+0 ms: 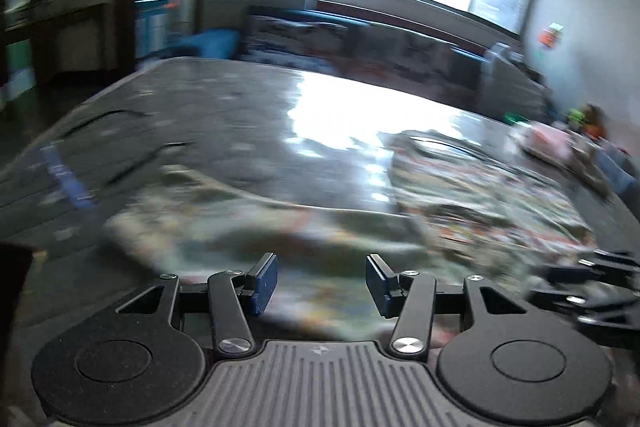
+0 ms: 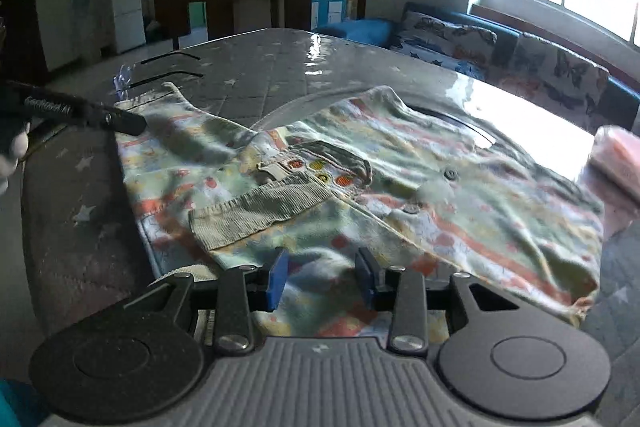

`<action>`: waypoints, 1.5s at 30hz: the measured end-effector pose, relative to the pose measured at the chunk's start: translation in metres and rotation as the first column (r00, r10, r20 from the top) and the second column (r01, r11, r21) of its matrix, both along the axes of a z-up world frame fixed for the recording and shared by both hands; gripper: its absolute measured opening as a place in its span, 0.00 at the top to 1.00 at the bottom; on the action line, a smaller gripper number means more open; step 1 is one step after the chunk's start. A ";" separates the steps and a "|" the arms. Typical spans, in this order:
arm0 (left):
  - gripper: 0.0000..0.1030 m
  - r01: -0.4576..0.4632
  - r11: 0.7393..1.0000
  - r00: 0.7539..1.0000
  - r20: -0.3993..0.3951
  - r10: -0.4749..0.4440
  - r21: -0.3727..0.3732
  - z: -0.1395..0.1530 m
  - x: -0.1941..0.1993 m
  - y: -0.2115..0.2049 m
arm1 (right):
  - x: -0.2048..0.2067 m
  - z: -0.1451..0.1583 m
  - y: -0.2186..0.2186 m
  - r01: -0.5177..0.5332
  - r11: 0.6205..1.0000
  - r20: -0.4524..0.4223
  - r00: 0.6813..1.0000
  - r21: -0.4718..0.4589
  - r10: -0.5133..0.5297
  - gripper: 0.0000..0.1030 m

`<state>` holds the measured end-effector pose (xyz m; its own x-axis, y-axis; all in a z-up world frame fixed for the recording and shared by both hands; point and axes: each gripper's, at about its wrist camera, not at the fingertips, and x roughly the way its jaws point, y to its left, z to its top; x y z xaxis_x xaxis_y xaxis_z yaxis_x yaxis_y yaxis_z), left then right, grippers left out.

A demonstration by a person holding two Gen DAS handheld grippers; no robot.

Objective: Fold clothes

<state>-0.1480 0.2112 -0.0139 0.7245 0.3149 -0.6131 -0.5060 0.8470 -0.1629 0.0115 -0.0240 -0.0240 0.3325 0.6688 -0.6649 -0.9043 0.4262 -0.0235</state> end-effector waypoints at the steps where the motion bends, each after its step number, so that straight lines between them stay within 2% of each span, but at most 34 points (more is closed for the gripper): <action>1: 0.49 -0.034 0.999 0.999 -0.002 0.034 0.002 -0.001 -0.004 0.008 | -0.002 0.002 0.000 -0.008 1.000 0.001 1.000 0.002 0.008 0.64; 4: 0.48 -0.124 0.992 0.992 -0.012 0.124 0.006 -0.005 -0.012 0.029 | -0.007 0.006 0.001 -0.031 1.000 0.004 1.000 0.006 0.031 0.63; 6: 0.48 -0.195 0.981 0.980 -0.024 0.196 0.018 -0.008 -0.014 0.040 | -0.009 0.000 0.002 -0.035 0.999 0.008 0.999 -0.017 0.035 0.62; 11: 0.48 -0.331 0.944 0.943 -0.039 0.331 -0.004 -0.014 -0.017 0.068 | -0.011 0.009 -0.002 -0.029 0.999 0.006 1.000 0.014 0.029 0.62; 16: 0.48 -0.410 0.912 0.909 -0.079 0.410 0.017 -0.023 -0.008 0.087 | -0.015 0.019 -0.008 -0.031 0.999 0.016 0.999 0.044 0.030 0.62; 19: 0.50 -0.403 0.914 0.911 -0.079 0.405 0.037 -0.024 -0.005 0.087 | -0.018 0.021 -0.013 -0.024 0.998 0.016 1.000 0.055 0.023 0.61; 21: 0.61 -0.391 0.919 0.916 -0.074 0.393 0.037 -0.025 -0.004 0.088 | -0.019 0.021 -0.018 -0.014 0.998 0.010 1.000 0.063 0.013 0.59; 23: 0.88 -0.381 0.925 0.923 -0.058 0.381 0.017 -0.024 -0.006 0.091 | -0.020 0.022 -0.025 -0.001 0.997 0.009 1.000 0.071 0.001 0.59; 24: 0.89 -0.377 0.926 0.926 -0.043 0.376 -0.023 -0.023 -0.008 0.093 | -0.020 0.023 -0.028 0.006 0.997 0.007 1.000 0.076 -0.007 0.59; 27: 0.90 -0.351 0.936 0.936 0.010 0.351 -0.021 -0.009 -0.012 0.084 | -0.020 0.026 -0.041 0.036 0.994 0.005 0.999 0.099 -0.037 0.59; 29: 0.90 -0.297 0.954 0.952 0.064 0.299 -0.038 0.008 -0.013 0.071 | -0.020 0.027 -0.048 0.054 0.992 0.004 0.999 0.112 -0.054 0.59; 33: 0.90 -0.158 0.987 0.974 0.162 0.162 -0.032 0.045 -0.004 0.031 | -0.016 0.030 -0.064 0.099 0.984 -0.008 0.995 0.149 -0.098 0.59; 36: 0.90 -0.025 0.999 0.974 0.223 0.030 -0.027 0.070 0.011 -0.003 | -0.014 0.031 -0.076 0.136 0.975 -0.015 0.991 0.175 -0.135 0.59; 40: 0.90 0.160 0.987 0.949 0.282 -0.144 -0.033 0.092 0.036 -0.051 | -0.011 0.032 -0.094 0.185 0.961 -0.024 0.983 0.207 -0.184 0.59; 45: 0.90 0.344 0.938 0.905 0.279 -0.320 -0.040 0.086 0.067 -0.104 | -0.009 0.033 -0.115 0.248 0.940 -0.040 0.969 0.233 -0.246 0.59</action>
<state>-0.0806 0.1071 0.0720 0.9169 -0.0178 -0.3986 -0.1260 0.9350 -0.3315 0.0026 -0.1395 0.0094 0.5008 0.7039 -0.5037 -0.7696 0.6284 0.1130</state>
